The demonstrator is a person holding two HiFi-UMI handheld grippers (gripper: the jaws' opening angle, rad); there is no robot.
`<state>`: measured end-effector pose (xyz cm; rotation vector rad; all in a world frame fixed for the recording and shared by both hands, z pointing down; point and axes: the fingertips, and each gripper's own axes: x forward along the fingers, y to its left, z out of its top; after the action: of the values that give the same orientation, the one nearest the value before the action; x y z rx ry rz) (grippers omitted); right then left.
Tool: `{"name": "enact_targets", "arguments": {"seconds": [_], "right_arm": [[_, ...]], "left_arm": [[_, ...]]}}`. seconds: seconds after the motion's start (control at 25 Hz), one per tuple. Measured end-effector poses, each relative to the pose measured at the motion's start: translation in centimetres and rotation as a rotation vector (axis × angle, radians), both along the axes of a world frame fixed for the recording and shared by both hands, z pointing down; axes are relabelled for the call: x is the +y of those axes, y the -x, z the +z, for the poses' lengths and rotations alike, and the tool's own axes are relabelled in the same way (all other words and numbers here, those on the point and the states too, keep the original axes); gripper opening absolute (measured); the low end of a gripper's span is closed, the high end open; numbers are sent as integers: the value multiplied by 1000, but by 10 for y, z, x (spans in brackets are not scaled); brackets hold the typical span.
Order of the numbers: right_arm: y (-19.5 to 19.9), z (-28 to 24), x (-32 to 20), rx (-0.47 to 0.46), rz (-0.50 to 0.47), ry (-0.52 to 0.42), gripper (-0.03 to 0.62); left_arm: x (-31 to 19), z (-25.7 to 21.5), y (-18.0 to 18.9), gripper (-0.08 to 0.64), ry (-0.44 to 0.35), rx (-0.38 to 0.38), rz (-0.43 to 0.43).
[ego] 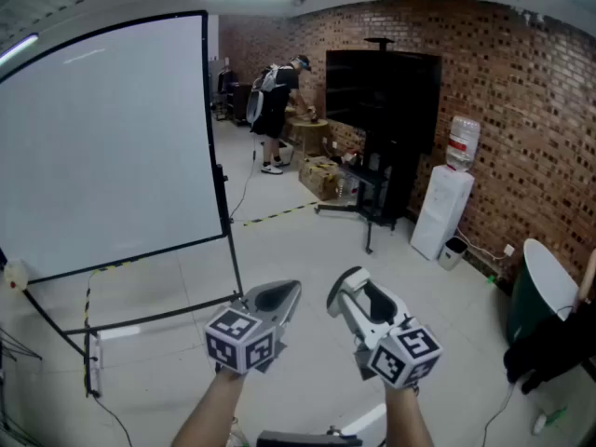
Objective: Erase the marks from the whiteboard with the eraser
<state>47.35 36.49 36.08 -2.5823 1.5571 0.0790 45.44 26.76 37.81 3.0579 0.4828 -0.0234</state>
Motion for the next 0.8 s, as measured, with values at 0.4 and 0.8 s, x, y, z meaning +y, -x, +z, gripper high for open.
{"name": "enact_targets", "arguments": {"seconds": [0.4,0.8], "right_arm": [[30,-30,-113,47,-246,-20,225],[109,-57,-275,112,-511,-30,225]], "left_arm": [[-107,-39,56,2,-49,43,-240],[-258,-62,154,2,-66,84,-508]]}}
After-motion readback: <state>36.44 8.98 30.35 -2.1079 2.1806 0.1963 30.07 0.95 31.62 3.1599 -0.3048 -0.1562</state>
